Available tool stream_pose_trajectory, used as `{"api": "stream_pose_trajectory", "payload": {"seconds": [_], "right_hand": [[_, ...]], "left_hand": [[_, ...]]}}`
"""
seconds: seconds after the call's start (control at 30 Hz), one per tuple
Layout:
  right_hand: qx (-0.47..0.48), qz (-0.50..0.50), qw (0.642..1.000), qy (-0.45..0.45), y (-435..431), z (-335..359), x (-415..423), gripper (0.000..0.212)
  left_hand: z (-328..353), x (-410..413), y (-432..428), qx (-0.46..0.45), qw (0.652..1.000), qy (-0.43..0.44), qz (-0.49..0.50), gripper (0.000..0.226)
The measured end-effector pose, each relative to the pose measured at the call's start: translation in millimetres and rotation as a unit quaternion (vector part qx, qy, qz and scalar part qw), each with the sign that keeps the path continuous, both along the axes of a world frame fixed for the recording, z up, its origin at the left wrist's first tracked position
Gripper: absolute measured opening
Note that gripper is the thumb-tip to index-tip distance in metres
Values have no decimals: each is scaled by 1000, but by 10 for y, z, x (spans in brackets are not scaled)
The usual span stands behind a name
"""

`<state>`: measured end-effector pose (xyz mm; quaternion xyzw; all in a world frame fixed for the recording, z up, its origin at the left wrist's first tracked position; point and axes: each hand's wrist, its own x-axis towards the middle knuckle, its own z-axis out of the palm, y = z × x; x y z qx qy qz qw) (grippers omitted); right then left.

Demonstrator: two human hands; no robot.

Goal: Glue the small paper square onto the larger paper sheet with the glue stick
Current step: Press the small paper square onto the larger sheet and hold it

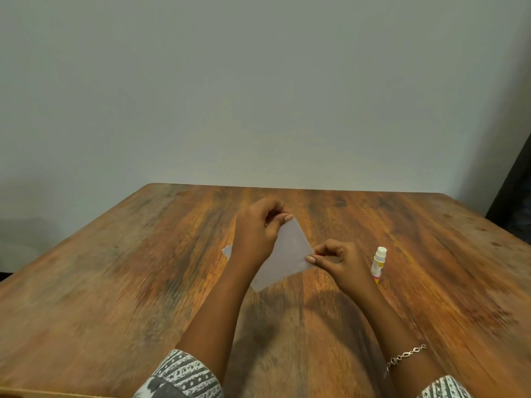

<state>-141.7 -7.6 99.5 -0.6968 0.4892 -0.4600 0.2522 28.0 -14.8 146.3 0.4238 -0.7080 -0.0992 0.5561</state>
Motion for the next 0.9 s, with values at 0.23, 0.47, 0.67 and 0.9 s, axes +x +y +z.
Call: {"api": "stream_pose_trajectory", "payload": {"seconds": [0.23, 0.47, 0.67, 0.9], "right_hand": [[25, 5, 995, -99, 11, -79, -34, 12], [62, 9, 974, -216, 42, -114, 60, 12], [39, -32, 976, -210, -19, -109, 95, 11], [-24, -21, 990, -137, -154, -233, 29, 13]], "left_hand": [[-50, 79, 5, 48, 994, 100, -15, 19], [-180, 90, -4, 104, 958, 265, -22, 17], [-298, 202, -39, 146, 947, 278, -63, 16], [-397, 394, -117, 166, 970, 164, -70, 17]]}}
